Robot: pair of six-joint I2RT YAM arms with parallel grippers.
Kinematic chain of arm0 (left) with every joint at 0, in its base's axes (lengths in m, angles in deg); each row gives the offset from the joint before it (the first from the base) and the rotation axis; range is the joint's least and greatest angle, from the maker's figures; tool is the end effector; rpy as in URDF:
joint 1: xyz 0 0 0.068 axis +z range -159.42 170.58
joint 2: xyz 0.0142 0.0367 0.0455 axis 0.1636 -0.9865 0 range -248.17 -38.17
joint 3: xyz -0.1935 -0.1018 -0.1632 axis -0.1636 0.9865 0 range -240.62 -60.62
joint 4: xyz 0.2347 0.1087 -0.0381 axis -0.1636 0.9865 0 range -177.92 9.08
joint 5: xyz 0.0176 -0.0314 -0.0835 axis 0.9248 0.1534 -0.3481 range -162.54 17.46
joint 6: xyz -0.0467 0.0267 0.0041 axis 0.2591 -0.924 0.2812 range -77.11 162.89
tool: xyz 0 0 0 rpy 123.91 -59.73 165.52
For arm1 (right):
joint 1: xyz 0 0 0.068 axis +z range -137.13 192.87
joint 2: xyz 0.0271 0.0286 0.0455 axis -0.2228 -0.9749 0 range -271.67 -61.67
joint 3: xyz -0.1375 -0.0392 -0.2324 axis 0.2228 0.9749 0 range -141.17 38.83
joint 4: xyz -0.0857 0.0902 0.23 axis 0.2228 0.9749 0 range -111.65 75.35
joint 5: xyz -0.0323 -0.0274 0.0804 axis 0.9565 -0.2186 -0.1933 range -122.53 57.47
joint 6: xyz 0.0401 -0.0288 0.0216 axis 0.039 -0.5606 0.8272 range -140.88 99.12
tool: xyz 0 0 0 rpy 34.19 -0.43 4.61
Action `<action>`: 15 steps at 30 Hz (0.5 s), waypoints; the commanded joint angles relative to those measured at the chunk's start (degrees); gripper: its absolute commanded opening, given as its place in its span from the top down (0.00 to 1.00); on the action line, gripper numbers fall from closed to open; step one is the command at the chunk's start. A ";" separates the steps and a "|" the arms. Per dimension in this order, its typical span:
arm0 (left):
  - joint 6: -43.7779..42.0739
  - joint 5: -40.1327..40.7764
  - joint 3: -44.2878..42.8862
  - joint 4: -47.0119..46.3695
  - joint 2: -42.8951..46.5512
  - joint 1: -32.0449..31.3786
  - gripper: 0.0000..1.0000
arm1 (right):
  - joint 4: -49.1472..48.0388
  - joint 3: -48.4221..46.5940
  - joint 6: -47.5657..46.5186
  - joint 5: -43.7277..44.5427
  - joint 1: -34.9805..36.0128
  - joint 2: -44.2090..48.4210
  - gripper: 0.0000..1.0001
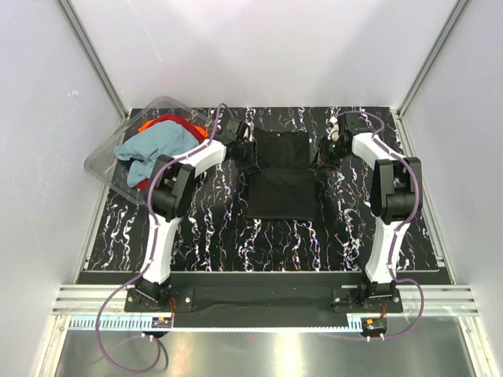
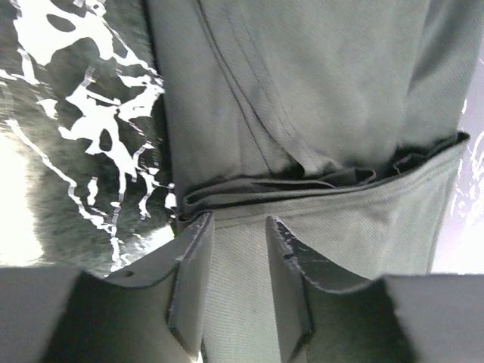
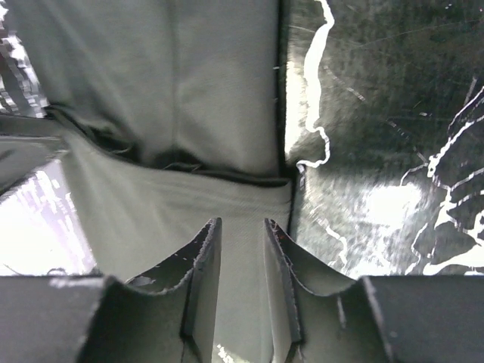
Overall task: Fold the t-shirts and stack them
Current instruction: Fold the tshirt
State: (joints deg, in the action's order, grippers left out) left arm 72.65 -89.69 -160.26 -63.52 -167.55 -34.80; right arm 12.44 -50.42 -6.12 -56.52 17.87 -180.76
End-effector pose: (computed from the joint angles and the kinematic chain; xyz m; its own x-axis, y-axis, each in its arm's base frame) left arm 0.4412 -0.2209 0.1606 -0.9164 -0.0903 -0.3900 0.1275 0.8577 -0.4982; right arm 0.4347 0.0525 0.1787 -0.9309 0.1523 -0.3321 -0.0211 0.8850 0.4650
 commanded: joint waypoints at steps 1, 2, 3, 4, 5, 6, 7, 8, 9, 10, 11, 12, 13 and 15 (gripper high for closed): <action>-0.84 -4.82 -0.04 -0.76 5.52 0.16 0.59 | 1.85 0.74 0.00 -0.89 0.10 5.17 0.64; -0.84 -5.09 0.49 -0.67 6.68 0.16 0.57 | 2.21 1.18 2.00 0.07 0.02 5.70 0.62; -0.76 -5.18 1.02 -0.59 7.90 0.25 0.57 | 2.73 1.62 3.50 0.95 0.10 6.40 0.61; -0.93 -4.66 1.89 0.29 10.53 0.16 0.57 | 4.13 2.84 7.17 3.31 0.02 7.80 0.57; -1.02 -4.39 2.16 0.99 11.77 0.16 0.57 | 5.02 3.64 7.21 3.33 0.02 8.77 0.57; -1.19 -3.95 2.34 2.04 13.00 0.25 0.56 | 5.37 5.13 10.78 4.73 0.10 9.92 0.53; -1.37 -3.42 2.60 4.40 15.45 0.16 0.56 | 5.38 6.88 12.73 5.17 0.10 12.97 0.51; -1.54 -1.85 3.13 5.47 16.69 0.16 0.56 | 5.29 10.90 14.49 5.44 0.02 14.48 0.48; -1.55 -1.14 3.91 6.44 18.10 0.16 0.55 | 5.29 13.12 17.46 5.97 0.10 16.15 0.42; -1.46 -0.53 6.45 7.06 20.90 0.08 0.55 | 4.77 15.31 18.80 6.41 0.10 19.30 0.41; -0.94 0.96 8.21 7.67 22.32 -0.19 0.55 | 4.41 19.60 20.72 6.58 0.02 20.90 0.41; -0.76 1.67 12.14 8.20 23.81 -0.36 0.55 | 3.71 21.73 21.70 6.76 0.10 22.48 0.40; -0.23 2.64 14.45 8.47 26.70 -0.54 0.54 | 3.45 23.75 22.84 7.02 0.10 25.63 0.39; 0.74 4.57 21.72 8.29 30.92 -1.15 0.53 | 2.83 29.12 26.27 7.20 0.10 28.81 0.39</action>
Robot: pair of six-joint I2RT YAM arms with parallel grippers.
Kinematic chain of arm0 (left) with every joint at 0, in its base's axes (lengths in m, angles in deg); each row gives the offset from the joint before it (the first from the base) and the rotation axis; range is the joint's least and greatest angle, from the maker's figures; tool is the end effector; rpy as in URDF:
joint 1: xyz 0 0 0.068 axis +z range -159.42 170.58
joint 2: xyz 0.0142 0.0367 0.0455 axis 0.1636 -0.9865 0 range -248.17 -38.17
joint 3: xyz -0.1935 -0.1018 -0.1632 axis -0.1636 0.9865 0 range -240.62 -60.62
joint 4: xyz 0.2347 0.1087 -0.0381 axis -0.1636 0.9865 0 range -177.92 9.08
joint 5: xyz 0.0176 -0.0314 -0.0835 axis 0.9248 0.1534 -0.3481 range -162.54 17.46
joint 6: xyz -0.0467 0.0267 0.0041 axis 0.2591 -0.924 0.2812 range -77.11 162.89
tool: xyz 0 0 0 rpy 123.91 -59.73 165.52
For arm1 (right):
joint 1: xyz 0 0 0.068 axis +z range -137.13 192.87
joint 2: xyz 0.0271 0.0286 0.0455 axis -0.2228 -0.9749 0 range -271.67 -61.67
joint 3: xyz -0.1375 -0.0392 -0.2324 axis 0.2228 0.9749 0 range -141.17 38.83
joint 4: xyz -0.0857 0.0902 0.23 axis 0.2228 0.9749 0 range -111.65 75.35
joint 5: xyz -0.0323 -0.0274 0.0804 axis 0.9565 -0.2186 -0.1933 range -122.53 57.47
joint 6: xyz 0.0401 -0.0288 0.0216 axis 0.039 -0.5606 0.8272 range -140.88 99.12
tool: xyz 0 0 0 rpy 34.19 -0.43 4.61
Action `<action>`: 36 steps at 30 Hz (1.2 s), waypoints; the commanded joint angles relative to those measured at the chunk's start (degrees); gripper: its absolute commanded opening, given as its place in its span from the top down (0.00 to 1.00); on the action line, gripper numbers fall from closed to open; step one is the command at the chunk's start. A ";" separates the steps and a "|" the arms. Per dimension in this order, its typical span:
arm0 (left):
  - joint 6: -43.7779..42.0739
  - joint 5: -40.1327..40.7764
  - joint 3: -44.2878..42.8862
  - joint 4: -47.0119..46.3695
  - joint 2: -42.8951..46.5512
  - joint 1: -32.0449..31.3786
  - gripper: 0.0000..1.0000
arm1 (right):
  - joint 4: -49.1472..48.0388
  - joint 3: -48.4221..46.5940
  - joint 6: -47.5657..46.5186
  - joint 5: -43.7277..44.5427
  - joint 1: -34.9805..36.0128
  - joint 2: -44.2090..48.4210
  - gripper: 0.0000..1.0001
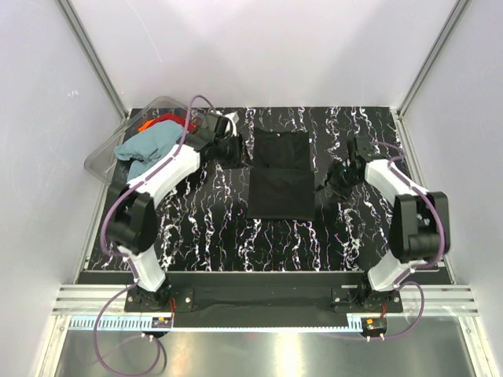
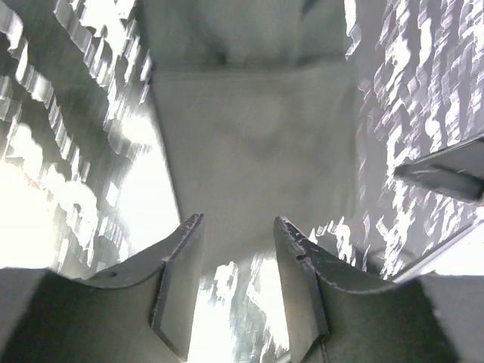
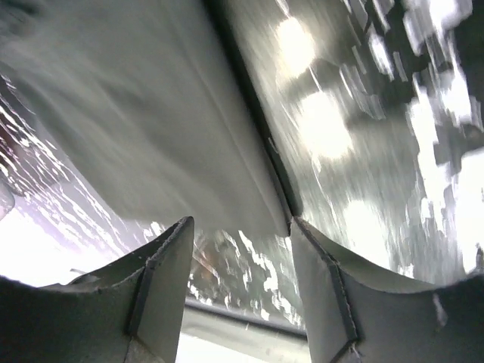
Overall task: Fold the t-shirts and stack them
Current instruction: Fold the tshirt
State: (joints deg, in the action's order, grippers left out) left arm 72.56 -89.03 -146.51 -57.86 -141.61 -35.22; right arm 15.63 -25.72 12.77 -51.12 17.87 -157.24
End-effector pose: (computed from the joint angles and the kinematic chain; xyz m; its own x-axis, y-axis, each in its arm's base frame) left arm 0.3611 -0.1857 0.2737 -0.8696 -0.1068 -0.4820 0.1831 0.8369 -0.5158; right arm 0.3242 0.0397 0.2013 -0.8813 0.4502 -0.1438 0.3464 0.8223 0.4514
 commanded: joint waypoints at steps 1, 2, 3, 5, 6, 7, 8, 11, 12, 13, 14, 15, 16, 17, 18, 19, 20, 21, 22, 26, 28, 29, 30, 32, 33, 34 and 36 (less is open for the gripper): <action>1.44 5.23 10.10 2.37 6.39 -1.52 0.52 | -0.62 7.66 8.61 1.80 0.10 8.35 0.38; 1.70 5.76 12.04 2.11 7.62 -2.14 0.52 | -0.97 9.17 10.89 1.63 0.19 9.77 0.38; 2.14 6.46 15.71 1.93 8.68 -2.84 0.51 | -1.67 10.66 12.13 1.45 0.10 11.18 0.38; 3.81 7.08 19.16 0.09 11.58 -4.60 0.49 | -2.82 15.14 16.59 1.63 0.28 15.05 0.38; 4.77 7.00 22.57 -1.05 13.07 -5.13 0.48 | -5.26 16.73 18.10 1.37 0.63 16.19 0.38; 7.22 5.35 24.43 -4.45 13.61 -5.66 0.46 | -6.76 19.53 19.42 1.10 0.98 18.03 0.38; 8.46 4.20 26.28 -6.58 14.14 -5.75 0.46 | -8.08 20.86 21.87 0.93 1.24 18.57 0.38; 13.91 2.26 32.79 -14.40 14.58 -6.28 0.44 | -12.75 23.94 24.70 1.53 3.26 18.76 0.40; 15.05 2.17 35.85 -16.59 14.58 -6.54 0.44 | -14.23 24.30 24.97 1.63 4.14 18.41 0.41; 17.07 2.43 37.18 -20.45 14.32 -6.89 0.44 | -15.03 24.91 25.24 1.54 5.10 17.62 0.41; 18.04 2.86 38.24 -21.53 14.14 -7.07 0.44 | -15.82 25.18 25.85 2.06 5.72 17.18 0.42; 18.75 3.22 39.82 -22.50 13.45 -7.33 0.44 | -17.48 25.53 26.29 2.41 6.08 16.91 0.42; 20.06 4.09 40.27 -23.98 13.09 -7.94 0.44 | -18.37 26.31 26.99 2.85 6.78 16.12 0.42; 20.60 4.45 40.71 -24.43 12.74 -8.30 0.44 | -19.16 26.58 27.17 3.47 7.13 15.94 0.43; 20.78 5.06 41.06 -24.44 12.04 -8.65 0.44 | -19.87 26.85 27.43 4.08 7.22 15.51 0.43; 21.39 5.50 41.15 -24.53 11.68 -9.17 0.44 | -20.22 27.46 27.70 4.87 7.40 15.15 0.44; 21.65 6.37 41.06 -24.61 11.33 -9.35 0.44 | -20.57 27.99 28.13 5.84 7.40 14.89 0.44; 21.74 6.82 41.15 -24.61 10.81 -9.53 0.44 | -21.62 28.43 28.57 6.11 7.40 14.89 0.45; 22.01 7.69 41.15 -24.53 10.54 -9.62 0.44 | -22.24 29.48 29.36 6.11 7.49 14.80 0.46; 22.97 9.98 41.15 -24.62 9.75 -9.71 0.46 | -24.27 31.59 31.39 7.95 7.75 15.41 0.48; 23.33 10.77 41.06 -24.79 9.22 -9.71 0.47 | -25.23 32.64 31.92 8.74 7.84 16.03 0.50; 23.41 11.13 40.98 -24.88 9.05 -9.71 0.47 | -25.76 33.00 32.27 9.35 7.75 16.03 0.52; 23.42 11.13 40.54 -24.88 8.43 -9.71 0.47 | -26.98 33.26 32.44 9.27 7.92 15.77 0.53; 23.50 11.57 40.27 -24.97 7.82 -9.79 0.48 | -28.04 33.62 32.53 8.92 7.84 15.24 0.57; 23.59 11.57 40.10 -24.88 7.12 -9.71 0.48 | -28.74 33.70 32.53 8.66 7.92 14.54 0.58; 23.85 11.66 40.01 -24.97 6.76 -9.71 0.49 | -28.93 33.88 32.62 8.57 7.84 14.19 0.59; 24.12 11.48 39.92 -25.23 5.97 -9.79 0.50 | -29.28 33.88 32.53 8.66 7.93 13.66 0.62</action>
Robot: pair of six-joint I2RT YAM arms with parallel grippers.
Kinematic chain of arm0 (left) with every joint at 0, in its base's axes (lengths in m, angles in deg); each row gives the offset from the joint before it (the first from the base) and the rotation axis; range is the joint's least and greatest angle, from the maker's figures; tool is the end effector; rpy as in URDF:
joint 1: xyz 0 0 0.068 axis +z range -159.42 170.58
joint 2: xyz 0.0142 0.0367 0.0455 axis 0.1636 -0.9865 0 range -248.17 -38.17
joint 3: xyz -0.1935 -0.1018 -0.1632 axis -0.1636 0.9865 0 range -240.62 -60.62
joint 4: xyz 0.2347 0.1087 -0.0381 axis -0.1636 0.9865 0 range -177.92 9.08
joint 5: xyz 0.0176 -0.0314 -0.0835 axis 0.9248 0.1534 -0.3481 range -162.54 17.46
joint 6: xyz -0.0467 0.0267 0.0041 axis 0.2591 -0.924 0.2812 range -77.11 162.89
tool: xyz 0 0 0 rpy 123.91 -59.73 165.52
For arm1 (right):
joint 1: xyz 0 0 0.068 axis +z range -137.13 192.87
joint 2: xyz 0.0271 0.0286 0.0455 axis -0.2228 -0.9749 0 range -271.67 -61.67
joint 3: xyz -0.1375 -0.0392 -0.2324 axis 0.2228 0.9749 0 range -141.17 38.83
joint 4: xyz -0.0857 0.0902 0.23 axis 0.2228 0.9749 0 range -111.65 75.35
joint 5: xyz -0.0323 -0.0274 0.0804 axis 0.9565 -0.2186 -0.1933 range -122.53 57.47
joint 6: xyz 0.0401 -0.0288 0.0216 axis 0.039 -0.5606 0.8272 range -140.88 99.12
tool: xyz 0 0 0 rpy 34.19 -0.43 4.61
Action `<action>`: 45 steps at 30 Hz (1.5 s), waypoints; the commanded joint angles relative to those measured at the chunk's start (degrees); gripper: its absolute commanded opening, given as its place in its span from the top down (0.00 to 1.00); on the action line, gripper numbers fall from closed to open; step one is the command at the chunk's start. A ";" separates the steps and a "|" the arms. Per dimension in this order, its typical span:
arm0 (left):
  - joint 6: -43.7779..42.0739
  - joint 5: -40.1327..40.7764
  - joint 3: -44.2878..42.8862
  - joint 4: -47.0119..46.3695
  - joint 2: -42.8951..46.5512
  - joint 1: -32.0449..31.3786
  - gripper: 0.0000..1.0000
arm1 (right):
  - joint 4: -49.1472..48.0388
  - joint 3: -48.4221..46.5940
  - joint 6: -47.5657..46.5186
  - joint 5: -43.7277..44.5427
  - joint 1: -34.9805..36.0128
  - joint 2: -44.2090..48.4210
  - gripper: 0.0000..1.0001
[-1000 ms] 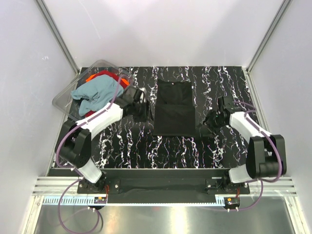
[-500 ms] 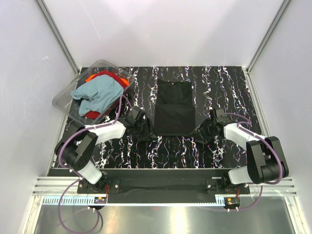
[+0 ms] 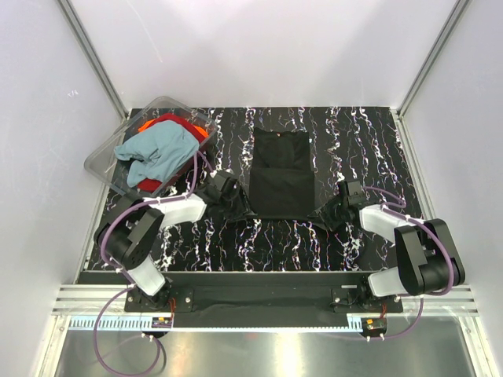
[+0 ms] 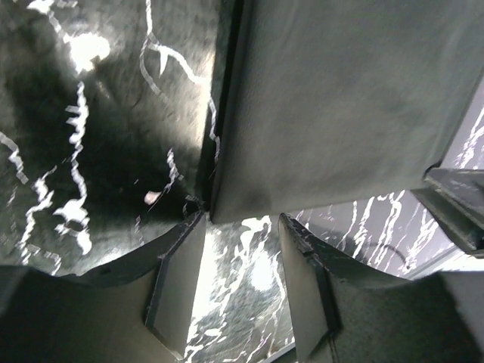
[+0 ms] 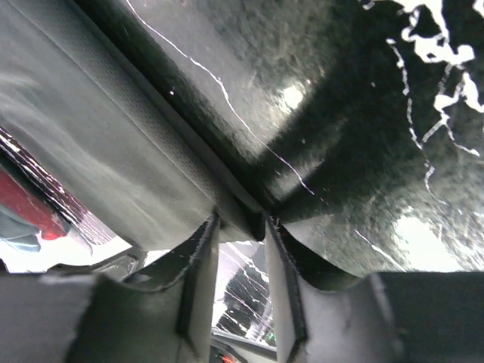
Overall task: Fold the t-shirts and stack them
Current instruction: Fold the tshirt
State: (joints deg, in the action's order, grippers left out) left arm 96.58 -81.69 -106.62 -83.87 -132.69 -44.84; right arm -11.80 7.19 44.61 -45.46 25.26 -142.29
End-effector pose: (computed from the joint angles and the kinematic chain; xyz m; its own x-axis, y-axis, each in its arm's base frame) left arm 0.2529 -0.1867 0.1462 -0.9077 -0.3307 -0.2582 -0.1361 0.8142 -0.5645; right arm 0.2321 0.0591 0.1355 -0.6398 0.7674 -0.0407 0.6267 0.5516 0.5504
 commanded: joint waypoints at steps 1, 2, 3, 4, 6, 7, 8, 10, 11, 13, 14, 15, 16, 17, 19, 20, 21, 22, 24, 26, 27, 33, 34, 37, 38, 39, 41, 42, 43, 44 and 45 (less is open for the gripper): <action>0.10 4.22 -0.06 0.87 -3.30 -0.09 0.50 | -1.94 1.31 0.69 3.34 0.54 -1.38 0.64; 0.01 4.31 -0.14 0.78 -3.39 -0.18 0.51 | -2.02 1.58 0.77 3.61 0.54 -1.21 0.66; 0.01 4.31 -0.23 0.78 -3.74 -0.18 0.52 | -2.11 1.75 0.86 3.87 0.54 -1.03 0.71; 0.01 4.57 -0.23 0.78 -3.92 -0.18 0.54 | -2.11 2.02 0.86 4.22 0.54 -0.86 0.74; -0.08 4.75 -0.15 0.87 -4.18 -0.26 0.60 | -2.29 2.28 0.60 4.23 0.54 -0.59 0.85; -0.08 5.01 -0.14 0.87 -4.27 -0.26 0.63 | -2.29 2.28 0.43 4.23 0.54 -0.50 0.89; -0.17 5.19 -0.23 0.95 -4.27 -0.18 0.67 | -2.29 2.37 0.25 4.23 0.54 -0.42 0.92; -0.43 4.93 -0.32 1.13 -4.36 -0.26 0.73 | -2.37 2.19 -0.19 4.23 0.54 -0.24 1.00; -0.52 4.84 -0.41 1.22 -4.01 -0.35 0.76 | -2.38 2.19 -0.37 4.23 0.54 -0.07 1.00; -0.87 5.28 -0.50 1.74 -3.39 -0.62 0.90 | -2.37 2.28 -1.24 4.23 0.54 0.37 1.00; -1.04 5.63 -0.50 2.01 -2.61 -0.70 0.95 | -2.20 2.20 -1.51 4.23 0.54 0.64 1.00; -1.57 6.15 -0.58 2.62 -2.08 -0.96 1.00 | -2.20 2.19 -2.29 4.05 0.54 1.25 1.00; -1.75 6.42 -0.85 3.06 -1.64 -1.23 1.00 | -2.20 2.19 -2.82 3.88 0.54 1.86 1.00; -2.01 6.60 -0.93 3.59 -0.59 -1.41 1.00 | -2.03 2.28 -3.26 3.61 0.54 2.39 1.00; -2.71 7.30 -1.20 5.08 0.73 -2.19 1.00 | -0.80 2.11 -4.58 3.09 0.54 4.67 1.00; -2.98 7.65 -1.29 5.61 2.39 -2.55 1.00 | 1.56 1.76 -5.20 3.08 0.54 6.60 1.00; -3.50 8.09 -1.37 7.01 3.28 -3.25 1.00 | 2.88 0.97 -6.68 3.26 0.54 7.66 1.00; -3.68 8.27 -1.72 7.72 4.16 -3.60 1.00 | 4.20 0.62 -7.57 3.52 0.54 8.89 1.00; -4.38 8.97 -2.16 10.35 6.80 -4.74 1.00 | 8.77 -0.52 -10.28 4.31 0.62 13.02 1.00; -4.65 10.45 -2.69 13.06 9.95 -5.53 1.00 | 12.98 -0.88 -11.70 4.40 0.45 17.22 1.00; -4.82 11.25 -2.78 13.95 11.10 -6.23 1.00 | 14.40 -1.23 -12.84 4.66 0.54 18.73 1.00; -2.72 12.84 -1.29 19.84 22.44 -9.83 1.00 | 25.47 -2.90 -15.31 3.88 0.45 30.07 1.00; -2.54 12.58 -0.94 20.29 23.58 -10.54 1.00 | 26.70 -3.25 -15.66 3.61 0.54 31.39 1.00; -0.96 12.48 -1.89 23.62 28.06 -14.49 1.00 | 33.37 -4.92 -16.54 2.21 0.63 37.01 1.00; -0.44 13.27 -2.34 25.81 28.94 -15.98 1.00 | 34.70 -5.45 -16.71 1.77 0.63 40.24 1.00; 0.88 15.19 -2.78 26.61 29.91 -18.96 1.00 | 35.76 -6.67 -16.89 1.33 0.63 41.84 1.00; 2.11 15.83 -3.75 27.84 31.41 -21.09 1.00 | 38.21 -7.99 -16.72 0.10 0.63 45.53 1.00; 2.38 15.57 -4.18 28.02 31.59 -21.96 1.00 | 38.75 -9.31 -16.45 -0.43 0.71 46.07 1.00; 2.38 15.30 -4.80 28.29 31.50 -21.97 1.00 | 38.67 -9.75 -16.36 -0.69 0.63 46.34 1.00; 2.30 15.39 -5.15 28.55 31.24 -21.97 1.00 | 38.41 -10.02 -16.45 -0.69 0.63 46.25 1.00; 1.77 16.52 -5.59 28.64 31.07 -21.97 1.00 | 38.06 -10.37 -16.80 -0.52 0.71 45.91 1.00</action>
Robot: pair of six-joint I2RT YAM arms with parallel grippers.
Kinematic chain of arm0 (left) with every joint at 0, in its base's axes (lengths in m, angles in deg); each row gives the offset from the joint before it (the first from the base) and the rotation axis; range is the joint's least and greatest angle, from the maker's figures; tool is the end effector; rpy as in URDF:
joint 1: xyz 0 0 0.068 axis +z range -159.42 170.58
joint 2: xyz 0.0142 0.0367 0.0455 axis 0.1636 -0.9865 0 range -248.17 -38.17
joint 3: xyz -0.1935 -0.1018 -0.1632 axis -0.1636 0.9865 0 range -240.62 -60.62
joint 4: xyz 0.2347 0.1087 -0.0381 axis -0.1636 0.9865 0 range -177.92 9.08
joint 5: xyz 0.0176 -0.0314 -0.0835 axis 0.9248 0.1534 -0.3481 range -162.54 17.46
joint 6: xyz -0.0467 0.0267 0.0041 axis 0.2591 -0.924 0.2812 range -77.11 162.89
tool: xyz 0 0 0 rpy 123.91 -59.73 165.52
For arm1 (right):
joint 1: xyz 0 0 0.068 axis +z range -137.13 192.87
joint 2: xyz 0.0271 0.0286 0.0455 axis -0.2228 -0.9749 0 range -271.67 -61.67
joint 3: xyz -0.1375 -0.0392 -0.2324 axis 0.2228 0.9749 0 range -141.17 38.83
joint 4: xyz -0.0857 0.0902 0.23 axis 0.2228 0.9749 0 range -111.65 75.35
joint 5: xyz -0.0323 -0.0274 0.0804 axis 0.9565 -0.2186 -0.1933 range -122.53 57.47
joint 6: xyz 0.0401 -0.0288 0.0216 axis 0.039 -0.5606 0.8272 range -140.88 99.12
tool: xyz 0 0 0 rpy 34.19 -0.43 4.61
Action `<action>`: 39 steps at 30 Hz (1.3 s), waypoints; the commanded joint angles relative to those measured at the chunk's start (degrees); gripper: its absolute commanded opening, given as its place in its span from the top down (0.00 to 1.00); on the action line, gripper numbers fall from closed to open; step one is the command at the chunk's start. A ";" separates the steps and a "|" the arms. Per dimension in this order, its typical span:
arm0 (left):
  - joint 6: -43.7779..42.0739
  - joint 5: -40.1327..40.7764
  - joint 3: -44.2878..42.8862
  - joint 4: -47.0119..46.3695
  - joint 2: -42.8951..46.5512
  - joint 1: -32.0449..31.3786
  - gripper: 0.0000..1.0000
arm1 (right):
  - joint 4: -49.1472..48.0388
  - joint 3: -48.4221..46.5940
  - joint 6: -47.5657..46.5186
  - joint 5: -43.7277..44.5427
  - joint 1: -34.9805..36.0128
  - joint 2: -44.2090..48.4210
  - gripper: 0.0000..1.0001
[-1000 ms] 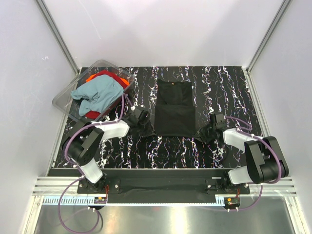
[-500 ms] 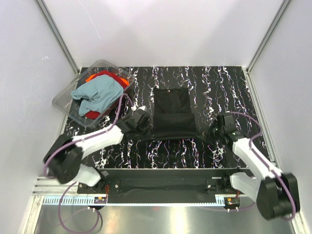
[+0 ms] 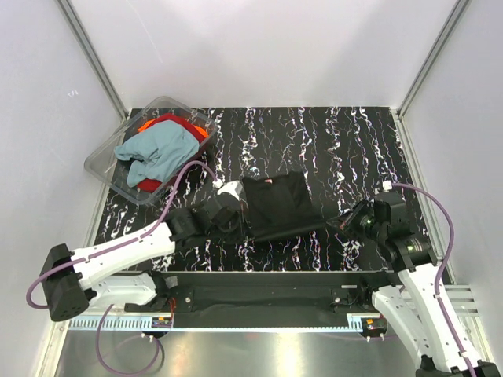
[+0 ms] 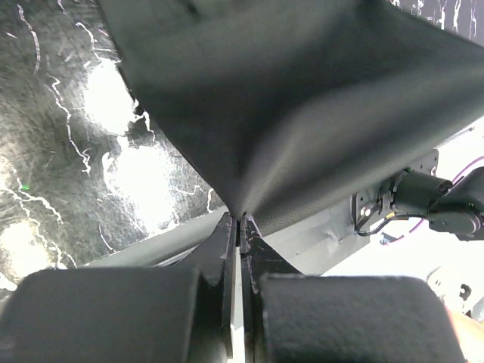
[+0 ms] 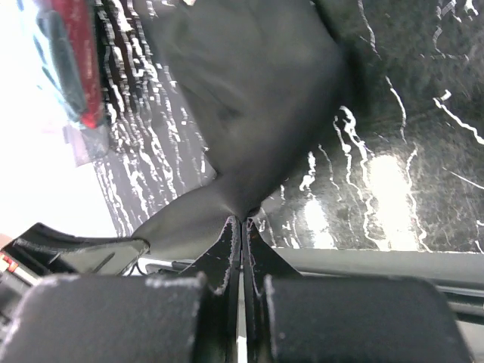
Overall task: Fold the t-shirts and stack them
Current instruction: Fold the tshirt
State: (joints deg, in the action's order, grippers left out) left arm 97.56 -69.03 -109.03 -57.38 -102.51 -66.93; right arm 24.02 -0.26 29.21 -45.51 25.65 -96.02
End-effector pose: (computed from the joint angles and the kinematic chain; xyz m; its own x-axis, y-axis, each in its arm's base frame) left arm 0.1272 -0.1954 0.2625 -0.8936 -0.1128 -0.4345 0.1560 0.8296 -0.5362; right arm 0.1186 0.0351 0.2713 -0.7021 0.6072 -0.3720 0.2456 0.6968 0.6739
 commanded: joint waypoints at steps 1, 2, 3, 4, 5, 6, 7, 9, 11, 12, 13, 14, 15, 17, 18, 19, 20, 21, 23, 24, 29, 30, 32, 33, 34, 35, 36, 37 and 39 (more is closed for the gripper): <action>0.52 4.66 -4.15 2.32 0.18 0.12 1.00 | 0.93 -3.01 -2.09 -0.48 0.23 -0.80 1.00; 0.09 5.27 -4.77 3.11 -0.26 0.30 1.00 | 0.22 -3.36 -2.79 -0.56 0.23 -1.94 1.00; -0.35 6.33 -5.47 3.47 -0.79 0.47 1.00 | -0.49 -4.06 -4.02 -0.39 0.32 -2.39 1.00; -0.62 6.42 -6.78 3.82 -2.01 0.82 1.00 | -2.23 -4.41 -4.64 -0.30 0.23 -2.91 1.00; -1.41 6.34 -7.49 4.08 -2.63 2.05 1.00 | -3.04 -5.63 -5.34 0.14 0.23 -4.40 1.00; -1.76 5.55 -8.02 4.00 -3.25 2.84 1.00 | -3.83 -6.34 -6.65 1.45 0.23 -5.54 1.00; -2.29 5.11 -9.15 4.00 -4.56 3.72 1.00 | -5.57 -7.04 -7.28 1.72 0.23 -6.95 1.00; -4.21 3.54 -10.57 4.00 -6.32 6.52 1.00 | -7.60 -9.41 -9.20 1.46 0.23 -12.30 1.00; -6.24 1.60 -12.76 3.91 -8.78 9.68 1.00 | -10.68 -11.69 -10.87 1.72 0.23 -18.00 1.00; -6.94 1.24 -13.55 3.91 -9.75 10.75 1.00 | -11.65 -12.49 -11.49 1.46 0.23 -20.12 1.00; -7.65 0.89 -15.30 3.82 -11.76 11.72 1.00 | -13.14 -13.46 -12.28 1.11 0.23 -22.15 1.00; -8.26 0.36 -16.10 3.82 -13.00 12.86 1.00 | -13.67 -14.60 -12.90 0.85 0.15 -26.52 1.00; -9.49 -0.68 -17.76 3.82 -14.23 15.04 1.00 | -14.20 -16.87 -14.30 -0.11 0.14 -28.73 1.00; -11.07 -2.18 -19.53 3.38 -18.44 17.51 1.00 | -16.04 -19.08 -15.10 -1.00 0.14 -34.96 1.00; -11.69 -3.15 -20.41 2.95 -19.94 19.79 1.00 | -16.75 -20.92 -15.97 -1.35 0.06 -36.91 1.00; -12.39 -4.72 -22.24 2.33 -23.17 20.86 1.00 | -18.15 -21.81 -16.51 -1.35 0.14 -38.93 1.00; -13.53 -5.00 -23.31 1.63 -24.86 22.69 1.00 | -18.60 -23.91 -16.86 -1.53 0.06 -42.87 1.00; -13.98 -6.57 -24.53 1.62 -26.70 23.67 1.00 | -18.95 -25.14 -17.73 -1.79 -0.12 -45.00 1.00; -15.03 -8.33 -28.40 1.36 -31.89 25.95 1.00 | -19.74 -28.65 -18.53 -2.58 -0.29 -50.95 1.00; -15.38 -9.04 -31.20 1.27 -33.47 26.57 1.00 | -19.83 -29.72 -19.14 -2.50 -0.47 -52.91 1.00; -19.69 -12.11 -41.05 -0.04 -45.33 29.91 1.00 | -22.03 -37.17 -19.94 -3.46 -2.05 -65.46 1.00; -19.87 -12.82 -44.20 -0.05 -47.09 30.44 0.99 | -21.94 -38.24 -20.03 -3.99 -2.31 -67.24 0.99; -20.31 -14.22 -47.03 -0.05 -52.02 32.10 0.98 | -22.20 -40.96 -20.03 -4.16 -2.93 -71.46 0.98; -20.40 -15.45 -49.57 -0.05 -54.90 32.64 0.98 | -22.38 -41.93 -19.85 -4.08 -3.11 -72.86 0.96; -20.66 -16.16 -51.07 -0.13 -56.41 33.17 0.97 | -22.47 -42.73 -19.68 -4.08 -3.37 -74.18 0.95; -21.36 -16.16 -52.40 -0.13 -57.82 33.95 0.93 | -22.64 -44.13 -19.76 -4.25 -3.72 -76.55 0.93; -21.63 -16.16 -54.84 -0.13 -60.01 34.31 0.87 | -22.82 -44.75 -19.94 -3.99 -3.81 -77.61 0.93; -21.98 -15.99 -56.17 -0.13 -61.16 34.66 0.87 | -23.08 -45.54 -19.85 -3.12 -3.98 -78.49 0.93; -22.51 -15.99 -59.25 -0.13 -62.83 35.98 0.83 | -23.52 -48.35 -20.20 -4.24 -5.03 -81.48 0.85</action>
State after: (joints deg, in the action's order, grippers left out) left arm 77.26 -82.83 -162.92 -56.31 -164.04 -32.62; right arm 3.04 -43.71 10.41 -48.67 21.69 -175.45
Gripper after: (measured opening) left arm 0.146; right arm 0.113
